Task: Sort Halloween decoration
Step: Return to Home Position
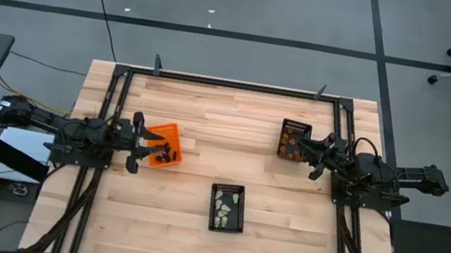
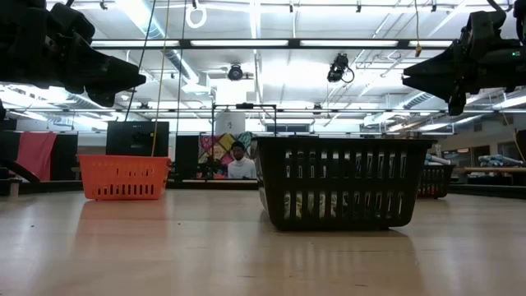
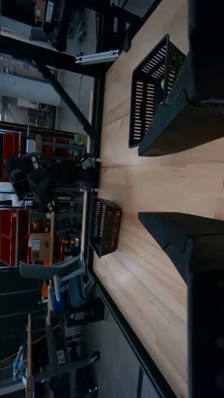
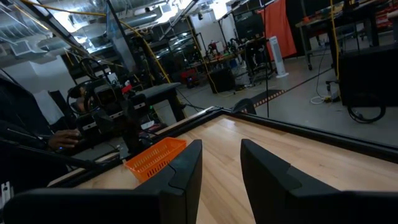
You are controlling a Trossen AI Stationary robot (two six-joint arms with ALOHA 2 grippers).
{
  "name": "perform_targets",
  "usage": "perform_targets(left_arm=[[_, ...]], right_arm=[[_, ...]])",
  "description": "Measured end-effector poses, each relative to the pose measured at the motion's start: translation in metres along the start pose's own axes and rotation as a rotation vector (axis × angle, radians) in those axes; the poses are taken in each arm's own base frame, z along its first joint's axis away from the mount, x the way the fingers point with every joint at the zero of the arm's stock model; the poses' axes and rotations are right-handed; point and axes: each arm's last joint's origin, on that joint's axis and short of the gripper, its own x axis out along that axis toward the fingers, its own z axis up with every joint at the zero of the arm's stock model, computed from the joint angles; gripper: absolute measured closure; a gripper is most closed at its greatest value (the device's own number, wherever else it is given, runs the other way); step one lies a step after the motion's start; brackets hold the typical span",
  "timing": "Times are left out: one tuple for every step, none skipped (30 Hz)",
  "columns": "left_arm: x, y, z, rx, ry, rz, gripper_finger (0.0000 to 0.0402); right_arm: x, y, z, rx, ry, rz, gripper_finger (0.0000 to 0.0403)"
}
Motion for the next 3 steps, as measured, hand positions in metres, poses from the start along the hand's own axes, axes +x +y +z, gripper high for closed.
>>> perform_targets(left_arm=[[0.0,0.0,0.0,0.0,0.0,0.0,0.0239],[0.0,0.0,0.0,0.0,0.0,0.0,0.0239],[0.0,0.0,0.0,0.0,0.0,0.0,0.0239]], right_arm=[[0.0,0.0,0.0,0.0,0.0,0.0,0.0288],[0.0,0.0,0.0,0.0,0.0,0.0,0.0288],[0.0,0.0,0.0,0.0,0.0,0.0,0.0288]])
